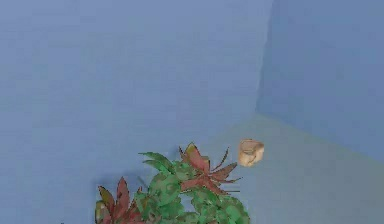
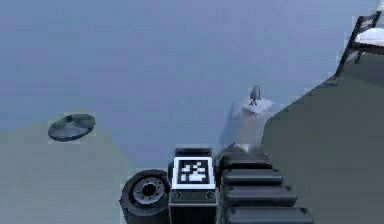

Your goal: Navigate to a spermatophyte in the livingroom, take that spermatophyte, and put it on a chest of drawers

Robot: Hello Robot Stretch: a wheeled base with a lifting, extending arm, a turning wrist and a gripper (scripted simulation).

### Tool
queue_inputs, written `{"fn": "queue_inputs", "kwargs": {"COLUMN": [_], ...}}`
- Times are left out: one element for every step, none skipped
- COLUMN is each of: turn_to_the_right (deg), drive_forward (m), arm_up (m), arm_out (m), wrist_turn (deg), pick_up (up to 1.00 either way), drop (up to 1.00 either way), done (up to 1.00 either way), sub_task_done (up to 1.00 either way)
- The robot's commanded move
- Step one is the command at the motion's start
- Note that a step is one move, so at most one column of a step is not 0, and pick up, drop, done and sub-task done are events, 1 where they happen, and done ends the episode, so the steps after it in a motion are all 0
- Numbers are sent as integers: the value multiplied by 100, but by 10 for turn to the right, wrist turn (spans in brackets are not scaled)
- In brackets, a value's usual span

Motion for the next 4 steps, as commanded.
{"fn": "queue_inputs", "kwargs": {"turn_to_the_right": [450,450,330,-450], "drive_forward": [0,0,0,0], "arm_up": [0,0,0,0], "arm_out": [0,0,0,0], "wrist_turn": [0,0,0,0], "pick_up": [0,0,0,0], "drop": [0,0,0,0], "done": [0,0,0,0], "sub_task_done": [0,0,0,0]}}
